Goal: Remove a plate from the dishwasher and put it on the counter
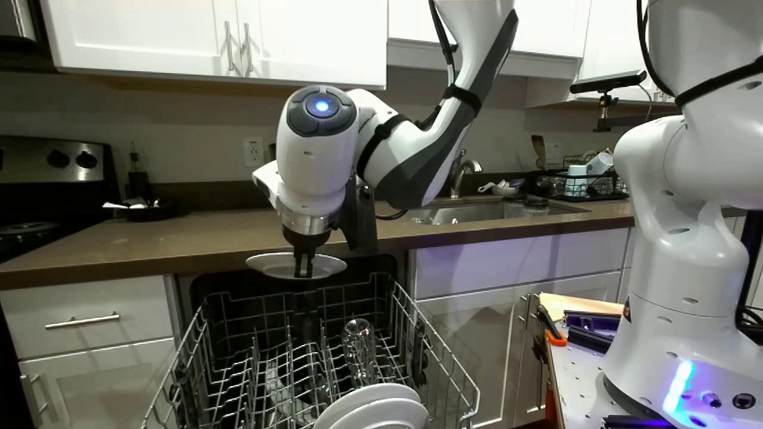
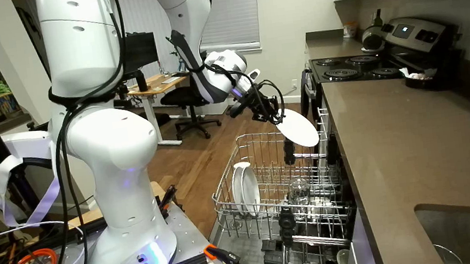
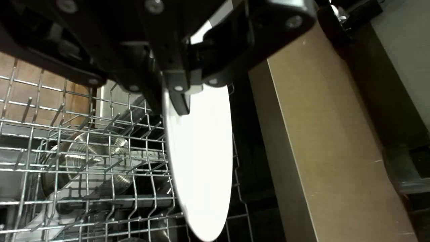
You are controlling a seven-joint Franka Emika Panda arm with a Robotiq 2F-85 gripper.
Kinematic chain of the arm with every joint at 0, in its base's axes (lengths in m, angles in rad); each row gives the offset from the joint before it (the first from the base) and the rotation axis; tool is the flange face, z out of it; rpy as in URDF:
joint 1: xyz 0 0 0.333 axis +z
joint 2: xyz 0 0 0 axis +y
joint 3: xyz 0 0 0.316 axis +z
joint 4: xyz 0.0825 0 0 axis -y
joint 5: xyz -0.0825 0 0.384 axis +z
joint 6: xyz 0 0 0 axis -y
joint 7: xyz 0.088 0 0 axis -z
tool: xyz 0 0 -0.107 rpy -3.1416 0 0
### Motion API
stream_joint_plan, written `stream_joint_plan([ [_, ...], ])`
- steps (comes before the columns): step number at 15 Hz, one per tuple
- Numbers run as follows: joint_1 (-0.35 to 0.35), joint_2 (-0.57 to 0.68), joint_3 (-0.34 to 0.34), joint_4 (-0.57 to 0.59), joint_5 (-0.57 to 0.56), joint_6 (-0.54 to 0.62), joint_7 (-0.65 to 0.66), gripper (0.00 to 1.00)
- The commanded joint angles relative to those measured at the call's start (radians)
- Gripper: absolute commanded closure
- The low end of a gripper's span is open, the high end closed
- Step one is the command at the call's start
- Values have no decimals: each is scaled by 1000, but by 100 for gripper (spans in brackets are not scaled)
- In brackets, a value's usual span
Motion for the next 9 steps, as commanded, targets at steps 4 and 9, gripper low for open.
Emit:
stream_joint_plan([
  [4, -68, -28, 123, 2, -63, -143, 59, 92],
  [9, -78, -44, 156, -6, -93, -210, 95, 93],
])
